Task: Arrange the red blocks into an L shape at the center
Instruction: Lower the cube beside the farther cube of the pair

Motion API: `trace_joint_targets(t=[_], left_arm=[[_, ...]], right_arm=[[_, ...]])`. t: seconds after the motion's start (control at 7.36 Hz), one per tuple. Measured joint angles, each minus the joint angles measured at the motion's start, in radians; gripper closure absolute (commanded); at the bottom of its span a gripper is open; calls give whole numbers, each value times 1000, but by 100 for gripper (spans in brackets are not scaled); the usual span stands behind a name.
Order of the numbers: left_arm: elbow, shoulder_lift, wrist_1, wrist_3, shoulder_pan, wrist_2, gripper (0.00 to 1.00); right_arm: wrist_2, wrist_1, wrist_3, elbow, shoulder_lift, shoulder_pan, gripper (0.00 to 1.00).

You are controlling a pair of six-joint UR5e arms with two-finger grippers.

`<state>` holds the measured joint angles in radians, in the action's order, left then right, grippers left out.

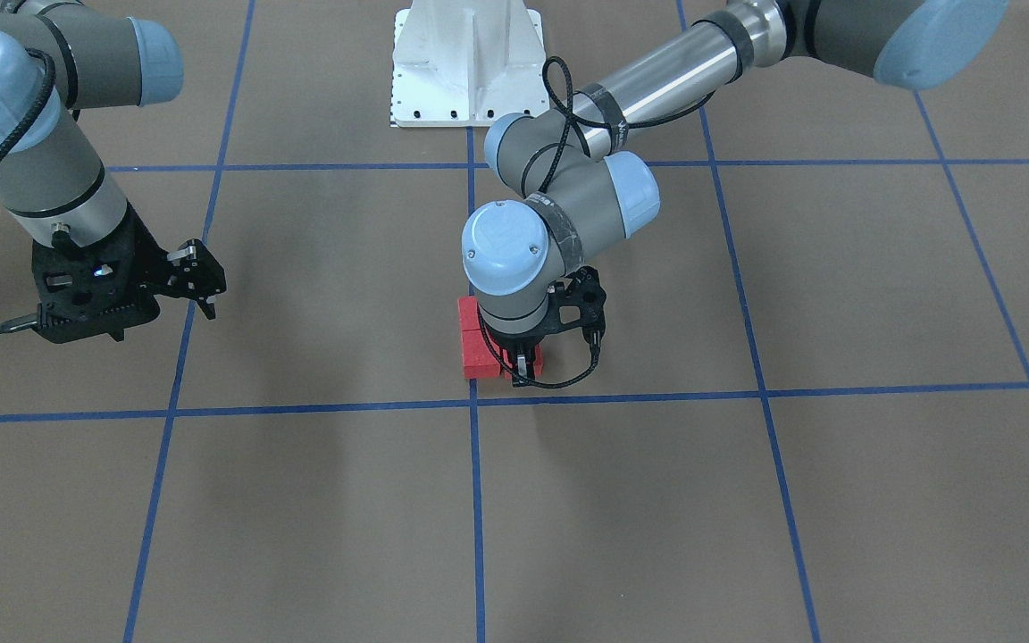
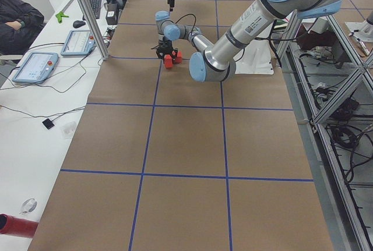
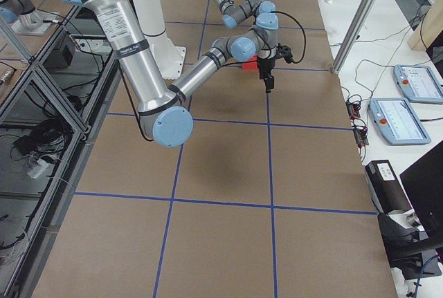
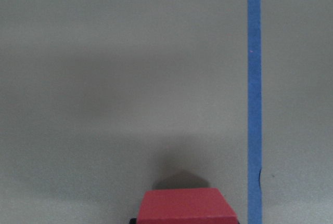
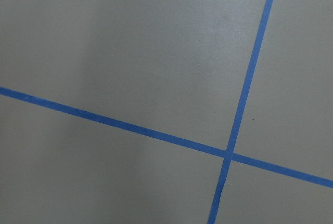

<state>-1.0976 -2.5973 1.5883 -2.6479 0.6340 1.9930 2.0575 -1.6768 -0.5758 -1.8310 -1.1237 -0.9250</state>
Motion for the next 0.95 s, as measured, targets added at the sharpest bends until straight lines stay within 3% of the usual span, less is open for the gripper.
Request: trace_joint_targets(t=[0.54, 0.68, 0.95], left_arm=[[-2, -1, -1, 0, -3, 5, 99], [-2, 0, 0, 1, -6, 6, 54], [-2, 1, 2, 2, -9, 5, 48]], right_arm=[[0, 0, 1, 0, 1, 0, 1], [0, 0, 1, 0, 1, 0, 1], [-1, 0, 1, 1, 2, 1, 1]])
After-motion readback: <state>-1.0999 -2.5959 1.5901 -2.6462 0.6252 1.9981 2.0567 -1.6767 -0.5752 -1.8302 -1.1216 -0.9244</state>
